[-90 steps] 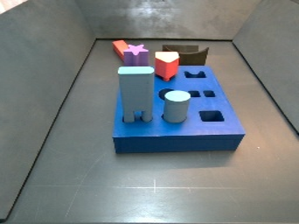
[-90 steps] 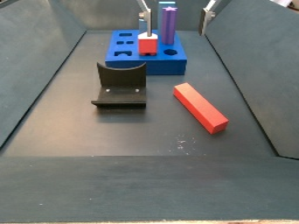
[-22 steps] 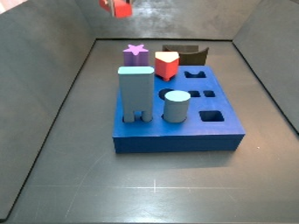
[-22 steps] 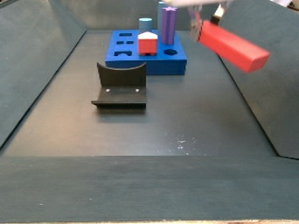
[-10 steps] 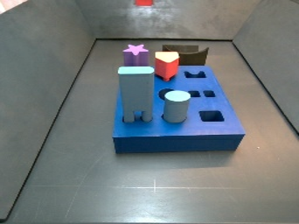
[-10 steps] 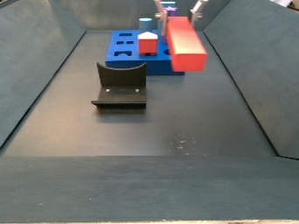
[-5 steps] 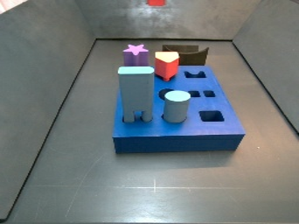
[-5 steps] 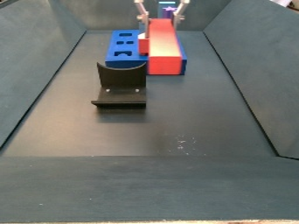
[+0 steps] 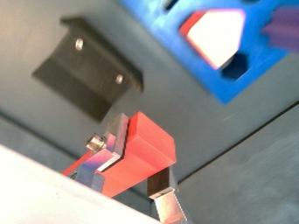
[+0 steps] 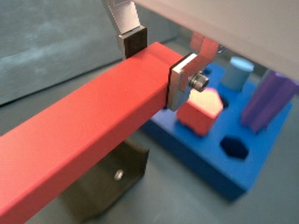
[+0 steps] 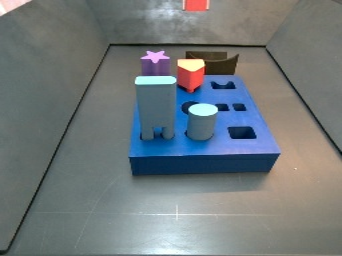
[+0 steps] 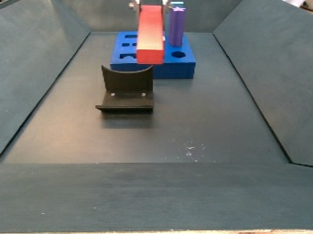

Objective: Pick up the rectangle object. Move up. Place the rectangle object on the fixture. Regrasp the rectangle object. Move to above the board. Insert the rectangle object.
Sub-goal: Place the rectangle object on the fixture.

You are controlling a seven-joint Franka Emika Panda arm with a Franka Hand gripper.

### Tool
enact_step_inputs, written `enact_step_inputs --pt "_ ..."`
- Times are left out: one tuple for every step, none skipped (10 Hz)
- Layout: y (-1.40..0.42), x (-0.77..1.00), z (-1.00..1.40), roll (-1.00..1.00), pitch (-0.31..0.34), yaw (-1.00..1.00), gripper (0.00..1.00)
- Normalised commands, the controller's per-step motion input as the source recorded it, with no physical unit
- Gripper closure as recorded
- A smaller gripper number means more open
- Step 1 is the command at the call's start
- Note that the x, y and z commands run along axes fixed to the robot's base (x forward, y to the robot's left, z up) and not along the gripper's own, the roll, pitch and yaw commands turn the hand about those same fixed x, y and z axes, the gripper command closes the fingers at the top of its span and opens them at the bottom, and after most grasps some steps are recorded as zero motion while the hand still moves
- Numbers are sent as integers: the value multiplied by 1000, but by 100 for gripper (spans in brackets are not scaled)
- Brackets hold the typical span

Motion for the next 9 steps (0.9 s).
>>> enact_step_inputs --pt "-118 779 2 -1000 36 -39 100" --pt "-71 725 -6 -1000 42 -41 100" --pt "-15 618 -7 -1000 52 -47 100" --pt "7 533 -11 -1000 60 -53 100" --pt "25 425 -15 -1000 67 -61 100" --pt "29 368 -14 -1000 72 -66 100" --pt "36 259 -16 -1000 80 -79 100" --pt "39 177 -18 -1000 87 -90 100" --pt "40 100 -19 -1000 94 -104 100"
